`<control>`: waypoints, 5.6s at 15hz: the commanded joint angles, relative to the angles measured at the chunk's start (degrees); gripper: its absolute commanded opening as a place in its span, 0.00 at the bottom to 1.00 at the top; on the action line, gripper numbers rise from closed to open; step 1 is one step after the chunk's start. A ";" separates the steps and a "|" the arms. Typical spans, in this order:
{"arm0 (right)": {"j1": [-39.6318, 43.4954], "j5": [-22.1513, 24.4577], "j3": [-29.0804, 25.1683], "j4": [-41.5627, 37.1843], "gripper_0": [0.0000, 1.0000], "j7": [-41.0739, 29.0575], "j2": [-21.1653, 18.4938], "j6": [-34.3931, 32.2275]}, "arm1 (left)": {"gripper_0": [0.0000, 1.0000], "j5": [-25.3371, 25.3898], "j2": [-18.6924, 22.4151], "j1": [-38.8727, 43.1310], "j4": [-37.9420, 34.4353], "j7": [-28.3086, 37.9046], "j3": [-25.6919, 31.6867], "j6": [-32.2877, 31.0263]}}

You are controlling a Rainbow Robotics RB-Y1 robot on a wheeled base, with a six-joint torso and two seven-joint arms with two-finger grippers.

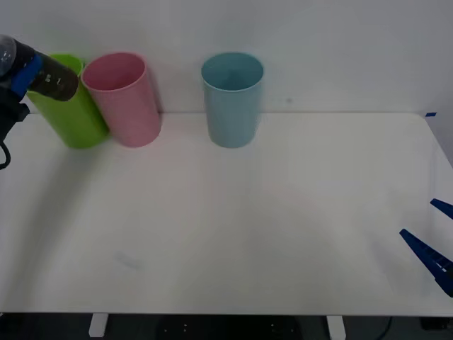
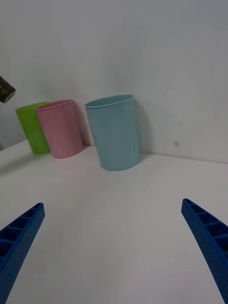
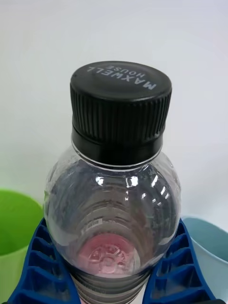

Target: Grasp the object on the table and drop it into the matching bin: aluminum can to the light blue bin, PET bottle to the pink bin.

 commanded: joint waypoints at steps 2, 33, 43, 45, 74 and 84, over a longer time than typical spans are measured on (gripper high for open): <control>0.00 0.00 0.00 0.00 1.00 0.00 0.00 0.00 | 0.00 0.07 4.05 -7.82 8.22 0.10 -3.74 0.13; 0.00 0.00 0.00 0.00 1.00 0.00 0.00 0.00 | 1.00 3.50 5.63 -41.75 43.90 -5.17 -30.90 -0.23; 0.00 0.00 0.00 0.00 1.00 0.00 0.00 0.00 | 1.00 10.44 9.23 -24.70 27.20 -7.63 -23.43 -2.34; 0.00 0.00 0.00 0.00 1.00 0.00 0.00 0.00 | 1.00 10.44 9.15 -19.42 22.63 -7.46 -19.83 -3.39; 0.00 0.00 0.00 0.00 1.00 0.00 0.00 0.00 | 1.00 1.65 9.15 33.40 1.36 -16.86 14.98 -34.06; 0.00 0.00 0.00 0.00 1.00 0.00 0.00 0.00 | 1.00 2.97 8.88 41.66 1.36 -18.71 15.42 -37.23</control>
